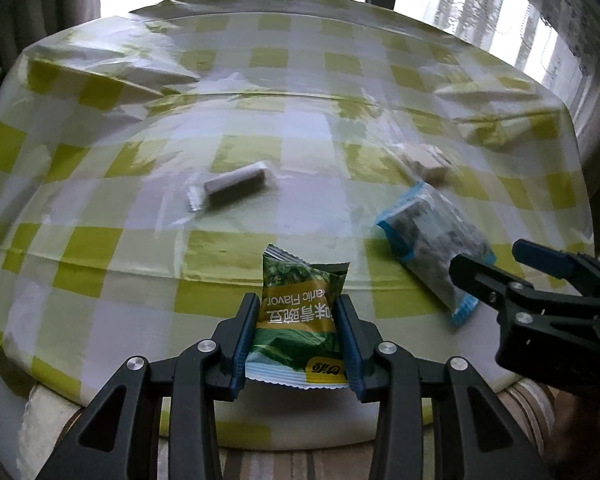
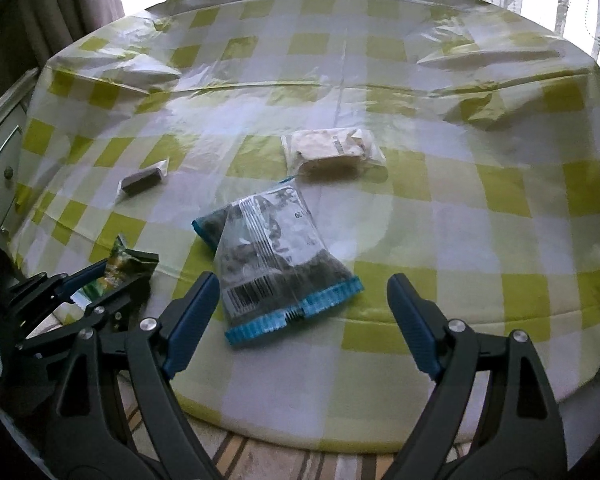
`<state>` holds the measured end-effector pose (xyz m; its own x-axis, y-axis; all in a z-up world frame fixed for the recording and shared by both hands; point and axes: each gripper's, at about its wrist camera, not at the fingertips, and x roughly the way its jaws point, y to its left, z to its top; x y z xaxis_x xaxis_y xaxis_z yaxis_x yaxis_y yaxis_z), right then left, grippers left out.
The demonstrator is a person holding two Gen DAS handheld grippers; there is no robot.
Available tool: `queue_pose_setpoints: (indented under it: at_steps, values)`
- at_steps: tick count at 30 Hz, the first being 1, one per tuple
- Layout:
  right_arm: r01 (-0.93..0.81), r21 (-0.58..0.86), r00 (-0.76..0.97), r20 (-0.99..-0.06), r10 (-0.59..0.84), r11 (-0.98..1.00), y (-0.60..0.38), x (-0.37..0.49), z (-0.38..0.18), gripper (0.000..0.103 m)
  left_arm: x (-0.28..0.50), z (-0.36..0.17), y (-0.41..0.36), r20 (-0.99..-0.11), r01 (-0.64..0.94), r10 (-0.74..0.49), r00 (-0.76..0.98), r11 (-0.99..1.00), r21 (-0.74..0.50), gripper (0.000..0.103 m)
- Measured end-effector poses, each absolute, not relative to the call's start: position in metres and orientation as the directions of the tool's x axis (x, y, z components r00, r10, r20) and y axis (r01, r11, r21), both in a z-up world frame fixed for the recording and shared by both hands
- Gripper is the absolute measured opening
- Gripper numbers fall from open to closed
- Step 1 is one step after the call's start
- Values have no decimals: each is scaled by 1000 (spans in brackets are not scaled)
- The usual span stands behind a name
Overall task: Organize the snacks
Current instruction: 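Grasp the green garlic-flavour packet with the left tool while the right tool grasps the clear blue-edged nut bag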
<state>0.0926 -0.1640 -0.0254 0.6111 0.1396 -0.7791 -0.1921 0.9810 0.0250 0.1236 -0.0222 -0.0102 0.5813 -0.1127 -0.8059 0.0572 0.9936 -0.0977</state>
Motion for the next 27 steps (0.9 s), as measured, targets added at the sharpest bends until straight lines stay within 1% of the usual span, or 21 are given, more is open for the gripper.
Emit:
queue_pose_setpoints:
  at_steps: [15,22,27]
  values:
    - [-220,-7,570,-812,123,975,-142,118,-40,87,131,-9,5,-800,-89,-25,600,991,-97,39]
    - [-243,-21,580,-804,128,970,-130,122,-43,85,135,-8,13,-797,-127,-3,604,987,-100,39]
    - [-260,-26,593,-793,138,965,-123,122,-42,80,136,-8,16,-793,-139,2,609,985,-104,39]
